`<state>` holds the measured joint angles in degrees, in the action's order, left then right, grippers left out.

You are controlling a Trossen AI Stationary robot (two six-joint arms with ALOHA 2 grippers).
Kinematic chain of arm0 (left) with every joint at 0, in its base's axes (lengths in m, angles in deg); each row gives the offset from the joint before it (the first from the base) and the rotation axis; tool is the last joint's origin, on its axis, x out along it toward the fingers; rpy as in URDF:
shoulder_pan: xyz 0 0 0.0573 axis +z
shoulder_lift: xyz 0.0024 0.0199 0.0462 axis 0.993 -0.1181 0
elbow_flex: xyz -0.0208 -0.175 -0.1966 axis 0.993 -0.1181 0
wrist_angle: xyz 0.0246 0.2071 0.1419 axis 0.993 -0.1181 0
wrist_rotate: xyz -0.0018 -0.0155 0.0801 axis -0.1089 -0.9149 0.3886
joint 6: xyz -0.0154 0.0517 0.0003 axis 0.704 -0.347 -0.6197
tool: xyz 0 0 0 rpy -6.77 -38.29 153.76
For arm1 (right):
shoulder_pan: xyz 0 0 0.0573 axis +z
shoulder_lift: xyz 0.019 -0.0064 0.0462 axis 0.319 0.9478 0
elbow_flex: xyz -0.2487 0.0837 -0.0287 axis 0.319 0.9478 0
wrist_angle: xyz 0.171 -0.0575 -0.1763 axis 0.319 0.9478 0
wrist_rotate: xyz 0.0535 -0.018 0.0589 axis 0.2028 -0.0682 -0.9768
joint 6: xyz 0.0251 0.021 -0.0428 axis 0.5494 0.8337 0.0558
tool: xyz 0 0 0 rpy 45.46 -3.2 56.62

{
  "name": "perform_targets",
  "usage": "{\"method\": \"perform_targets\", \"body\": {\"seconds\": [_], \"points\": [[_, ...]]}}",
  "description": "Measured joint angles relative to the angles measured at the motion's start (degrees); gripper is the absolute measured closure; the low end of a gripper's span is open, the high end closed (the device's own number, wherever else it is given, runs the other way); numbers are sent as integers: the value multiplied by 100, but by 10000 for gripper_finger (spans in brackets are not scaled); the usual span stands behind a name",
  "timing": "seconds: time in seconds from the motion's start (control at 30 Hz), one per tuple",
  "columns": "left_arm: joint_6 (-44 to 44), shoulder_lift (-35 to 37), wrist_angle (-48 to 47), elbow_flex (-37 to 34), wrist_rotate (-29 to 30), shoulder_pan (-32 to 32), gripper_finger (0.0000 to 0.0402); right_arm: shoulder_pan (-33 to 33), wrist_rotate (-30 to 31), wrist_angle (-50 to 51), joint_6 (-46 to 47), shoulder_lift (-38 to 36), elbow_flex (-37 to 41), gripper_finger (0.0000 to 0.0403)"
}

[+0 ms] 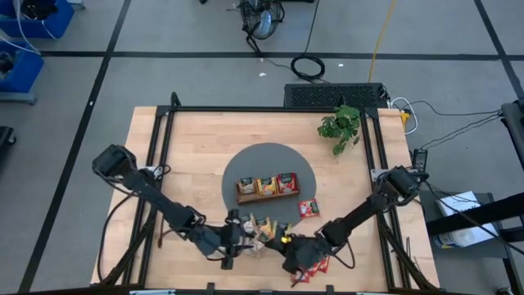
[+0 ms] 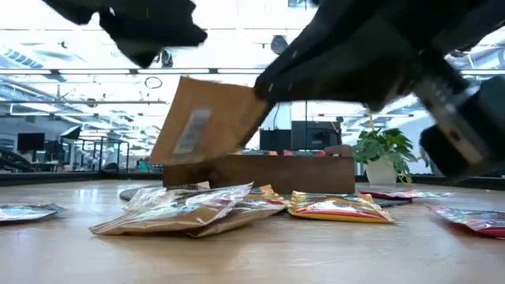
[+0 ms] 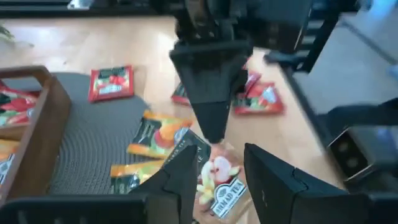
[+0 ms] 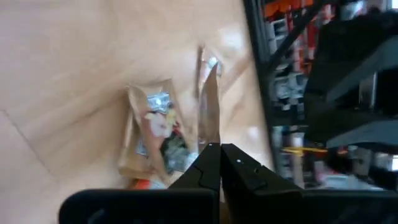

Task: Pick & Place Tea
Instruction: Put the brown tea bag into the left section of the wooden organizer

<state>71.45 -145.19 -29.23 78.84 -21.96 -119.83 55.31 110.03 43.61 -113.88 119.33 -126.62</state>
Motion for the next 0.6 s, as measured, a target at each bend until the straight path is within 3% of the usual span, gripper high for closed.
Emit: {"method": "perform_targets", "body": {"seconds": [0.27, 0.37, 0.6], "points": [[927, 80, -174, -2, 492, 60, 268, 589, 1245, -657, -2051, -195, -2, 403], [1142, 78, 298, -4, 525, 139, 268, 795, 1456, -1041, -2763, -205, -4, 403], [665, 161, 717, -1, -815, 297, 267, 1173, 1889, -1275, -3547, -204, -4, 403]]}}
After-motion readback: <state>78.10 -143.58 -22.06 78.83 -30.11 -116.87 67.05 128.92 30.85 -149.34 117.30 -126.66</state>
